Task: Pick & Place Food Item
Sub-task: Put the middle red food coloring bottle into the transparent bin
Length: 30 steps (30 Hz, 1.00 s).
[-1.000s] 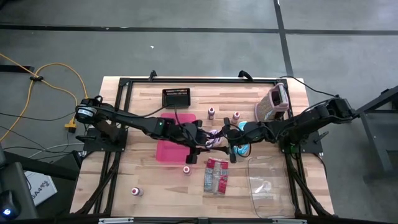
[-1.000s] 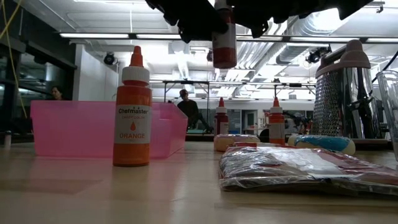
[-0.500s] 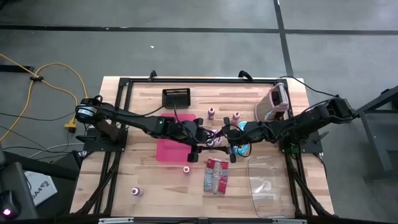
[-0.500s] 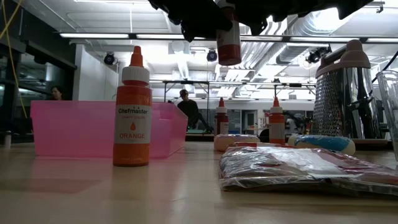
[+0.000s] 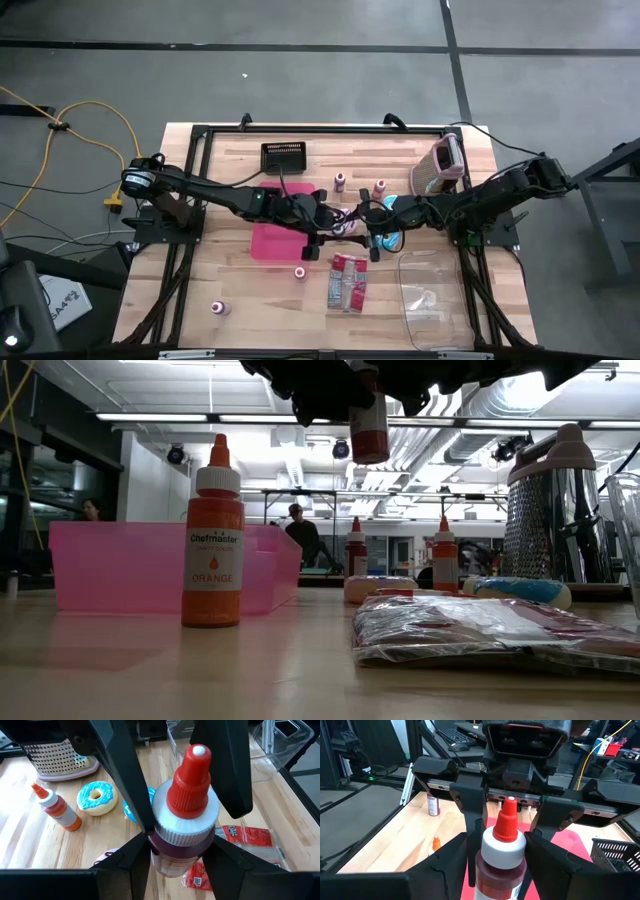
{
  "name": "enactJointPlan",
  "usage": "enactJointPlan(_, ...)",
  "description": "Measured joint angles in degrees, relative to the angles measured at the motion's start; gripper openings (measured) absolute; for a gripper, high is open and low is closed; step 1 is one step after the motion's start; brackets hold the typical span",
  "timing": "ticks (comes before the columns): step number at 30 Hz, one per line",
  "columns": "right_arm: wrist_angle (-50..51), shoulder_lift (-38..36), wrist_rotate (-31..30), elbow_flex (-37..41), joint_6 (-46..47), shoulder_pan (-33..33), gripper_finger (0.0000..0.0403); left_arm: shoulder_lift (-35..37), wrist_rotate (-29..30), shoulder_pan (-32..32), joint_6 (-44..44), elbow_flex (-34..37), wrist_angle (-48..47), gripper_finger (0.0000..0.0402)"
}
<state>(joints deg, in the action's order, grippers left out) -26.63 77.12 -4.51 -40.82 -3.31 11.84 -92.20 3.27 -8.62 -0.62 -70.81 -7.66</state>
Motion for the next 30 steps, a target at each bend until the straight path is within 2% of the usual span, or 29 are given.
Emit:
enactJointPlan(11, -0.53, -0.02, 0.05, 0.00, 0.00, -0.02, 0.0117, 0.00, -0.01, -0.02, -0.08, 0.00, -0.04, 0.0155)
enactJointPlan(25, -0.52, -0.02, 0.16, 0.00, -0.01, -0.02, 0.0111, 0.00, 0.02, -0.02, -1.22, 0.00, 0.01, 0.0156)
enactJointPlan(30, -0.55, -0.04, 0.34, 0.00, -0.09, -0.02, 0.0109, 0.00, 0.00, 0.00, -1.16, 0.00, 0.08, 0.0174)
